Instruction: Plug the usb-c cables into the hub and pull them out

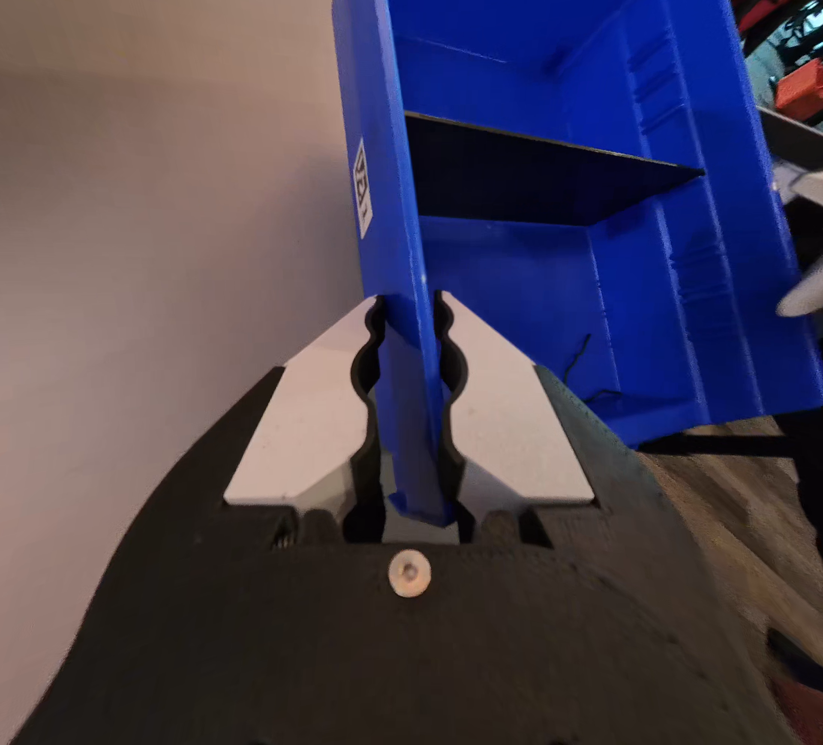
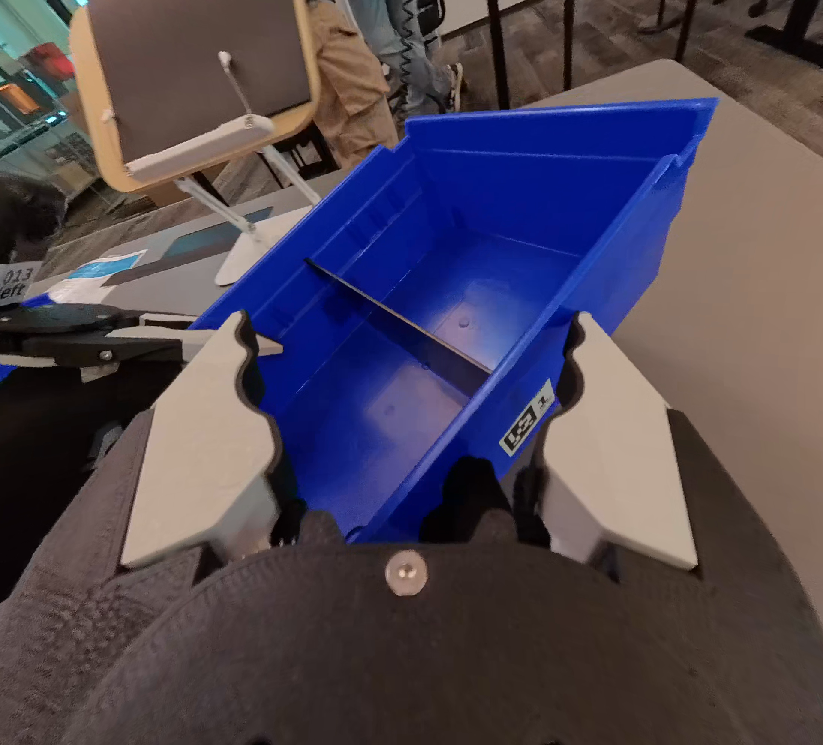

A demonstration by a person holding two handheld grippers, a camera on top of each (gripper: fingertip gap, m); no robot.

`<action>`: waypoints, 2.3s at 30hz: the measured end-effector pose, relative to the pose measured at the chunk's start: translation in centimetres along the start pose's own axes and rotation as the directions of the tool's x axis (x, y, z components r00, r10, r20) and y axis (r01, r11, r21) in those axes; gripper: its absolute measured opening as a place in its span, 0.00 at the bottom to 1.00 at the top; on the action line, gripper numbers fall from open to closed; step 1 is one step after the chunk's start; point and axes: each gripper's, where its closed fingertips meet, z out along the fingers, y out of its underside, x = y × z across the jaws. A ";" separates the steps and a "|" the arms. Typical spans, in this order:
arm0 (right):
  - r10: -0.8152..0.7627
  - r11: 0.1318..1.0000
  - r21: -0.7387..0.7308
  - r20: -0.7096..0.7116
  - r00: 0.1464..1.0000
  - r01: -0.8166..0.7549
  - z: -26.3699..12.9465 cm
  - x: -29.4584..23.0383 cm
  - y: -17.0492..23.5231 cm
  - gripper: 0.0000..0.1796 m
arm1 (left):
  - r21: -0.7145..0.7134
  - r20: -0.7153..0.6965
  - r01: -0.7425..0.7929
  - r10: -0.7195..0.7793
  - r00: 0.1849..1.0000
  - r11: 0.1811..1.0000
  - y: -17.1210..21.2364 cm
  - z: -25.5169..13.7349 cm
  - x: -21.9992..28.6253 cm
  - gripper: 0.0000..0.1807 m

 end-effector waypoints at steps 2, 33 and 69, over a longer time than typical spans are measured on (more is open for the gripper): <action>-0.018 1.000 -0.021 -0.032 0.999 0.017 0.3 2.2 -0.1 0.73 | -0.020 -0.036 0.016 -0.017 0.999 1.000 0.0 1.7 1.1 0.16; -0.558 0.799 -0.370 -0.160 0.814 0.475 4.8 20.9 -4.0 0.53 | 0.142 0.016 -0.062 0.060 0.998 0.988 4.3 -20.3 -2.5 0.55; -0.718 0.690 -0.382 -0.253 0.649 0.615 2.0 20.4 -7.8 0.68 | 0.498 0.589 0.276 -0.555 0.588 0.822 24.5 -55.5 -30.8 0.41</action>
